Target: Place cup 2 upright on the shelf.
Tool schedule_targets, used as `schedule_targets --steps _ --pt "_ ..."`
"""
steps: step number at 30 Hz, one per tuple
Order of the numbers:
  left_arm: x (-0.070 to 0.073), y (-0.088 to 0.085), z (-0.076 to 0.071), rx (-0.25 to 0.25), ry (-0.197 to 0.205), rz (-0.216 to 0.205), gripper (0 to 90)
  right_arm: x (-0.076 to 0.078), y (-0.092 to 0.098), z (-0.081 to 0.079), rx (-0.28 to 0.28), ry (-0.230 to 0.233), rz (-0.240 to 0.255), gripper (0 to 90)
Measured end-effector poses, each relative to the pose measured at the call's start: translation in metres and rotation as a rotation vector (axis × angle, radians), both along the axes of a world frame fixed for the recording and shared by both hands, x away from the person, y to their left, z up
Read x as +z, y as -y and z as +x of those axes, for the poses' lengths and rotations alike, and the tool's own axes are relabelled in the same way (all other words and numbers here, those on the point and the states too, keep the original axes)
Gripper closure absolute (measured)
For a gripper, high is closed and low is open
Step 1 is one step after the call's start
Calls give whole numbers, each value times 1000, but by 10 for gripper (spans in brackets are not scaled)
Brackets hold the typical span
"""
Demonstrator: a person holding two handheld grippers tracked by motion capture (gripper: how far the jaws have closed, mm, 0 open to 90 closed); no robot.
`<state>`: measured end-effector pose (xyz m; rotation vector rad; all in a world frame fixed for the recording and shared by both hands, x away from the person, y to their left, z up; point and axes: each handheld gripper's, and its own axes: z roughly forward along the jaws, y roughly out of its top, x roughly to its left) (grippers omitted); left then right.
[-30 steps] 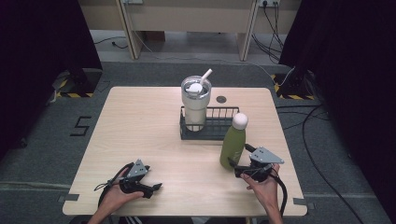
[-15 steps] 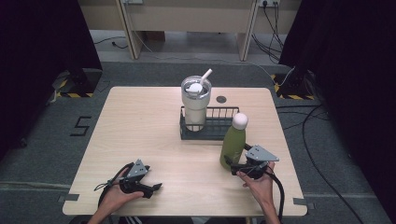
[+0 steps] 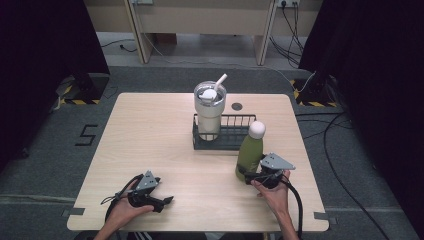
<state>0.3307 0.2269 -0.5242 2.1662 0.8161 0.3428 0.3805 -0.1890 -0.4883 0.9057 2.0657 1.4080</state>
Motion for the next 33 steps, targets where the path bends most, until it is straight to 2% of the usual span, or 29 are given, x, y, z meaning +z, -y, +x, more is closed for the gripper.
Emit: schedule_targets --steps 15,22,25,30,33 --pt "0 0 0 1 0 0 130 -3 -1 4 10 1 10 207" --pt "0 0 0 0 0 0 131 -1 -3 2 11 20 -21 209" --pt "0 0 0 0 0 0 130 0 -2 2 15 13 5 209" --pt "0 0 0 0 0 -1 130 4 0 1 9 28 7 210" --pt "0 0 0 0 0 0 130 6 1 0 12 23 35 210"
